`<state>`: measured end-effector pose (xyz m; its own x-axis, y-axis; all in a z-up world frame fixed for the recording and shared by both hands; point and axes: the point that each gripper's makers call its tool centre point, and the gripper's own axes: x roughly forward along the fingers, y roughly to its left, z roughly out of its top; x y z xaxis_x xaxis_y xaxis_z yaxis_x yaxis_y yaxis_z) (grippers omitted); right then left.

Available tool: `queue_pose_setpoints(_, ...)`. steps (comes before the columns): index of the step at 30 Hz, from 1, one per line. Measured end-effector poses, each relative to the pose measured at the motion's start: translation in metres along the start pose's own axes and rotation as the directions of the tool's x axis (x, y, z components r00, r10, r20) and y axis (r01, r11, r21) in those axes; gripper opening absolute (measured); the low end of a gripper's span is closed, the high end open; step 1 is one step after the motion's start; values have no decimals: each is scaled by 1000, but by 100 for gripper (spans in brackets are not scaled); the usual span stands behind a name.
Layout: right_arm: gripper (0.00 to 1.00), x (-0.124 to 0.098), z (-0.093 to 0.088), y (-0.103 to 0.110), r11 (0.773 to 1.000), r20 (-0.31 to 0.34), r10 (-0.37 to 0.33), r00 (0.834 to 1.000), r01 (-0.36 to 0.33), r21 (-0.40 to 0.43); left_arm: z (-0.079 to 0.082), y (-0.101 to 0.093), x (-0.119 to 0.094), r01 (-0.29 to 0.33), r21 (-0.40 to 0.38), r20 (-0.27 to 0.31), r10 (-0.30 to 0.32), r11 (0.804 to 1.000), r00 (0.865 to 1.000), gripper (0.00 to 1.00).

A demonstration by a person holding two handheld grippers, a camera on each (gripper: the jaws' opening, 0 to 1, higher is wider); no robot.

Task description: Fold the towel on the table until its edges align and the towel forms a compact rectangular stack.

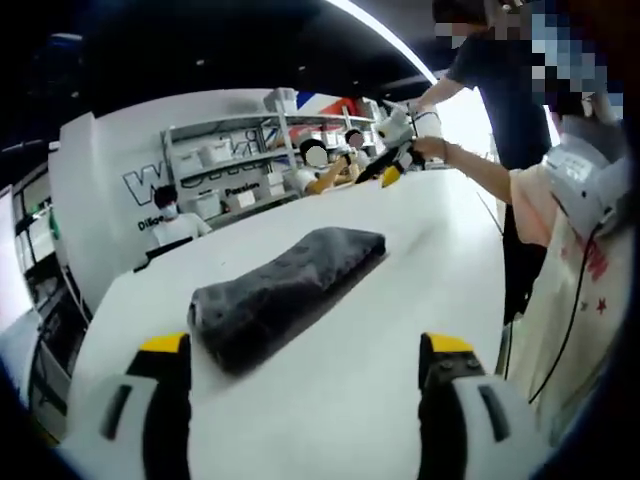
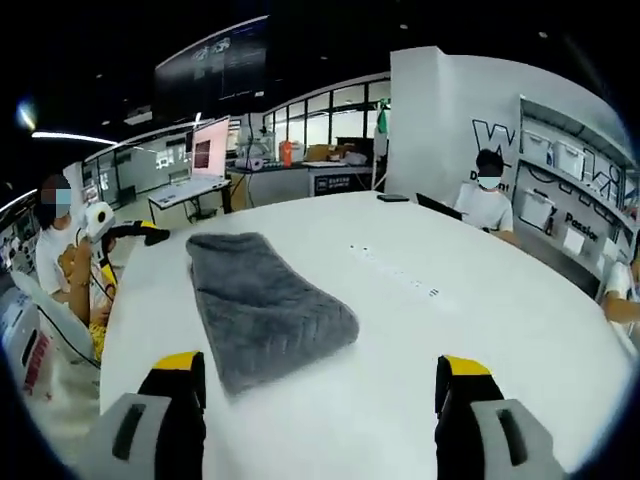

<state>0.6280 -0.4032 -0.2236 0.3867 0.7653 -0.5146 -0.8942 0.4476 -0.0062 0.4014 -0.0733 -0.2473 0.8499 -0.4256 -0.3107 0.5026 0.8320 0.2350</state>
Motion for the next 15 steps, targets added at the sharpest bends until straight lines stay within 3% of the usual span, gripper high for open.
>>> queue_pose_setpoints(5, 100, 8, -11, -3, 998, -1, 14, 1000, -14, 56, -1, -1, -1, -2, 0, 1, 2, 1000, 1000, 99)
queue_pose_setpoints(15, 97, 27, -14, -2, 990, 19, 55, 998, -57, 132, -2, 0, -4, -9, -3, -1, 9, 1000, 1000, 99)
